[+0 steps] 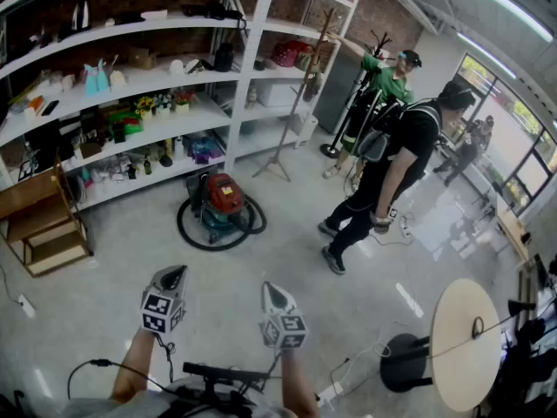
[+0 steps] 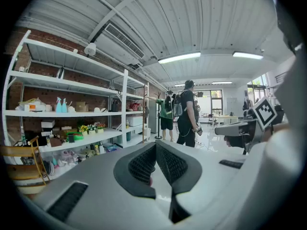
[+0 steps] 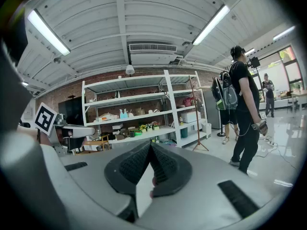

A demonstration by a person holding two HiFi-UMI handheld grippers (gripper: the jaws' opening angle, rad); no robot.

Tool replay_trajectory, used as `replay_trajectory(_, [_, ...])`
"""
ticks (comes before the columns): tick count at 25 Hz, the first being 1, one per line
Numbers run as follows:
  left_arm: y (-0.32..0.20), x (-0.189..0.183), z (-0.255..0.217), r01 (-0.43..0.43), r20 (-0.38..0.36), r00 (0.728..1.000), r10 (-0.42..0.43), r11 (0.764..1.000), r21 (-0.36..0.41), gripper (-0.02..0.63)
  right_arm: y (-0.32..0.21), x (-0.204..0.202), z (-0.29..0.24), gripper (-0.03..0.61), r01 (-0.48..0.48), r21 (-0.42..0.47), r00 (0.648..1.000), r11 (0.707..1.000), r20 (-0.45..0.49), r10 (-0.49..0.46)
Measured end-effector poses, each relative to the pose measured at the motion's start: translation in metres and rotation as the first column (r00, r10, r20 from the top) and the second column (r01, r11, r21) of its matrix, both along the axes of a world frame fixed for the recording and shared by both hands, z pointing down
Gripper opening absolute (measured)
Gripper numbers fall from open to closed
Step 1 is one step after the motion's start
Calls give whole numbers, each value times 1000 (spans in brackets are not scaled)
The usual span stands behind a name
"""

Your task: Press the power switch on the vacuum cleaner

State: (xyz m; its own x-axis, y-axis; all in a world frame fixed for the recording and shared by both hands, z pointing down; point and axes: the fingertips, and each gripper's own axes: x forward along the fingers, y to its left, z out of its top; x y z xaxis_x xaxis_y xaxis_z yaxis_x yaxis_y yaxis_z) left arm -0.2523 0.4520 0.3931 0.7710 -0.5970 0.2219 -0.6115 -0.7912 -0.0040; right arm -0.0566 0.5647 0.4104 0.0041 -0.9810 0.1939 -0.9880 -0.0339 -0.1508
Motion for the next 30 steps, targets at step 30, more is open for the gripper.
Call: replay_trajectory(30, [-35,-51,17,-26,-13,1000,26,999,-20,6,-31,-46,-4,11,-48,-47,999,998,-28,47])
